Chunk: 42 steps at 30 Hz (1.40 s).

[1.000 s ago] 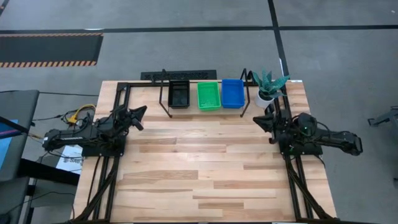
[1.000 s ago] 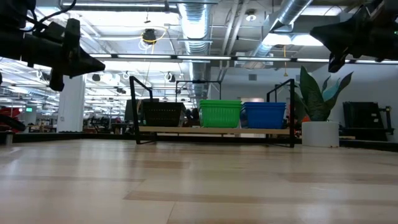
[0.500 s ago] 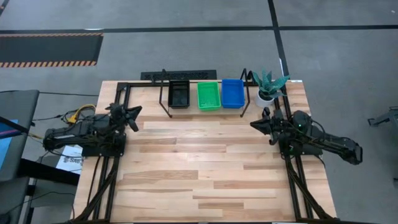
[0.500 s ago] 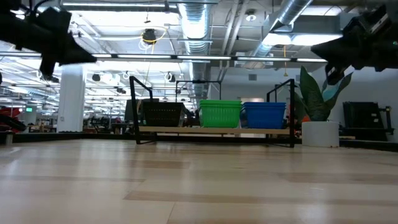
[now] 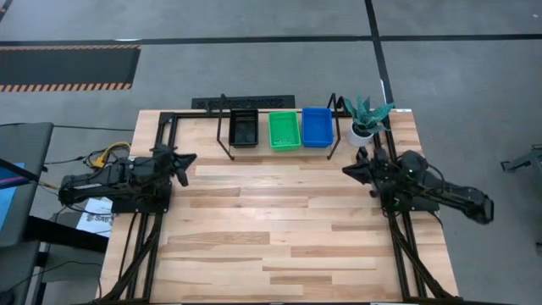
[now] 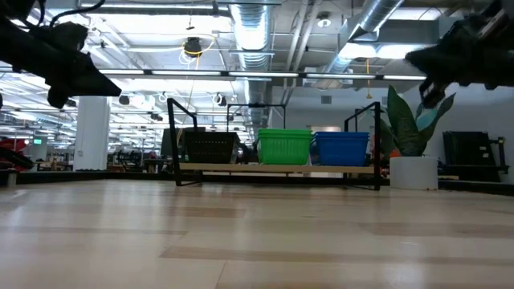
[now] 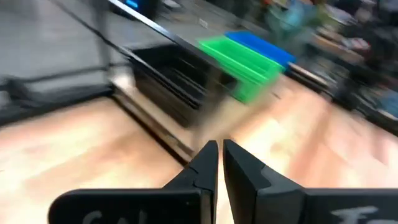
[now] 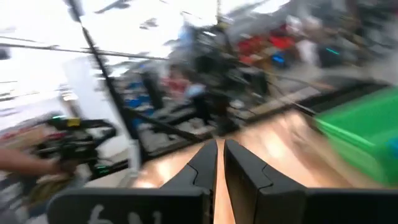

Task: Stack baskets on shelf by color
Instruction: Return to Home Position

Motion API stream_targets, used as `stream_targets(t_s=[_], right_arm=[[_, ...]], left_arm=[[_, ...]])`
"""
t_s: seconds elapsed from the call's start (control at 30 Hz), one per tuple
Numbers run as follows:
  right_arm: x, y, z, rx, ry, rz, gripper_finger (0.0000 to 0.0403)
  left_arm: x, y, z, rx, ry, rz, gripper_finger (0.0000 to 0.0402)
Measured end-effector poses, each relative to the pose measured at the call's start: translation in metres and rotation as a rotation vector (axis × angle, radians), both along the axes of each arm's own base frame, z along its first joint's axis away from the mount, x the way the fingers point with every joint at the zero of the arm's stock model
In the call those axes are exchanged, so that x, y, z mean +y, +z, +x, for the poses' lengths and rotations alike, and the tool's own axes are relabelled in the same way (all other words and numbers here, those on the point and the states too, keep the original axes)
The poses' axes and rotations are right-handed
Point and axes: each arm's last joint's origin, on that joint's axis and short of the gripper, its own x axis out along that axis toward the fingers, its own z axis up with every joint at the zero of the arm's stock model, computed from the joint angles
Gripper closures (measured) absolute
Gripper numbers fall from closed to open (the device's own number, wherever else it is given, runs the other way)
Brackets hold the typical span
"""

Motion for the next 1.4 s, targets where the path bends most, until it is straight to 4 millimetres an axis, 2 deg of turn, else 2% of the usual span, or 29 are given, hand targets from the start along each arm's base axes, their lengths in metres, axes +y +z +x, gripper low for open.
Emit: stream_targets(t_s=[0.13,0.3,0.47,0.63,0.77,0.9,1.07,1.23,1.4], right_arm=[[0.007,0.008,-0.001,-0.084,0.090,-0.062,0.0349],[0.018,0.011,0.000,-0.134,0.160,-0.207,0.0349],[0.025,-0.001,0.003,-0.043,0.227,-0.298,0.0349],[0.021,-0.009,0.004,0.051,0.188,-0.294,0.0347],[0.017,-0.010,0.004,0.050,0.177,-0.339,0.0340],[0.014,-0.009,0.003,0.067,0.162,-0.212,0.0336],[0.018,0.003,0.002,-0.062,0.166,-0.238,0.0336],[0.025,-0.008,0.005,0.048,0.150,-0.265,0.0336],[0.027,-0.011,0.006,0.074,0.166,-0.313,0.0337]], left_arm=[[-0.005,0.000,0.003,0.003,-0.189,-0.039,0.0389],[-0.007,0.002,0.013,-0.121,-0.327,0.062,0.0389],[-0.007,-0.016,0.021,-0.102,-0.346,0.105,0.0389],[-0.009,-0.023,0.024,-0.095,-0.417,0.111,0.0389],[-0.008,-0.022,0.024,-0.080,-0.397,0.183,0.0389],[-0.009,-0.023,0.025,-0.088,-0.428,0.160,0.0389],[-0.010,-0.023,0.025,-0.093,-0.477,0.148,0.0389],[-0.011,-0.023,0.025,-0.075,-0.488,0.188,0.0389],[-0.011,-0.024,0.025,-0.073,-0.513,0.189,0.0389]])
